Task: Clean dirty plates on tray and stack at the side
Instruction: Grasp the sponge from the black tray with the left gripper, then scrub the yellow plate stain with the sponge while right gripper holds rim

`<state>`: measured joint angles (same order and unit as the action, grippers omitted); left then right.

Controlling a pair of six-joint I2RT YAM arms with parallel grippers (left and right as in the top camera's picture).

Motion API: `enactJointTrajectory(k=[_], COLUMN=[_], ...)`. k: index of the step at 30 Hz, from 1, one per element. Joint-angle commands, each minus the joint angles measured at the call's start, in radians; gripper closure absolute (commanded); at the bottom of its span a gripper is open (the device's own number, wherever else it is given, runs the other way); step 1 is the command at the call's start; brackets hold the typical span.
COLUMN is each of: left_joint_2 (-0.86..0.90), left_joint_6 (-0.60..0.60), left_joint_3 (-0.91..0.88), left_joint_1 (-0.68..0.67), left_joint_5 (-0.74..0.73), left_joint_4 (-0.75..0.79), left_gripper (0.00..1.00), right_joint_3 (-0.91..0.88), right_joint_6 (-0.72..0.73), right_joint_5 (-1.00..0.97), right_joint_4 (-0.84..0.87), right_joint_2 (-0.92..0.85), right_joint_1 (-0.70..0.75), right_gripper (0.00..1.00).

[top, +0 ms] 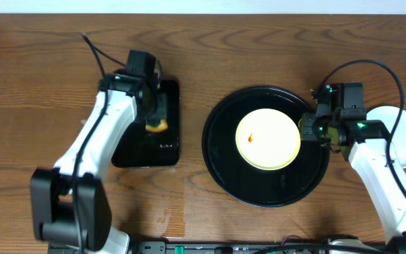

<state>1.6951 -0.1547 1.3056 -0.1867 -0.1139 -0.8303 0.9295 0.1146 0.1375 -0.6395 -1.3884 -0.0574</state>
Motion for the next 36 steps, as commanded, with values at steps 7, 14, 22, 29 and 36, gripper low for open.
enactJointTrajectory(k=[7,14,22,29,36], left_joint_2=[-0.051,-0.043,0.064,0.167,0.287], left_joint_6=[-0.121,-0.166,-0.274,-0.358,-0.462], left_joint_3=[0.069,0.067,0.067,0.067,0.067], left_joint_1=[-0.178,-0.356,-0.480,-0.558,-0.613], left_joint_5=[-0.082,-0.080,-0.082,-0.097,-0.146], left_joint_4=[0.068,0.215,0.337,0.428,0.487], left_gripper=[0.92,0.92,0.92,0.92,0.92], right_joint_3=[0.005,0.005,0.005,0.005,0.005], right_joint_6=[-0.014,-0.001,0.011,0.012,0.011], right_joint_5=[-0.037,0.005,0.003,-0.001,0.000], right_joint_4=[-0.014,0.031,0.048,0.044,0.042], right_joint_2=[-0.223,-0.359,-0.397,-0.397,-0.397], right_joint_1=[-0.003,0.000,0.000,0.000,-0.001], right_gripper=[0.62,0.79,0.99,0.99,0.99])
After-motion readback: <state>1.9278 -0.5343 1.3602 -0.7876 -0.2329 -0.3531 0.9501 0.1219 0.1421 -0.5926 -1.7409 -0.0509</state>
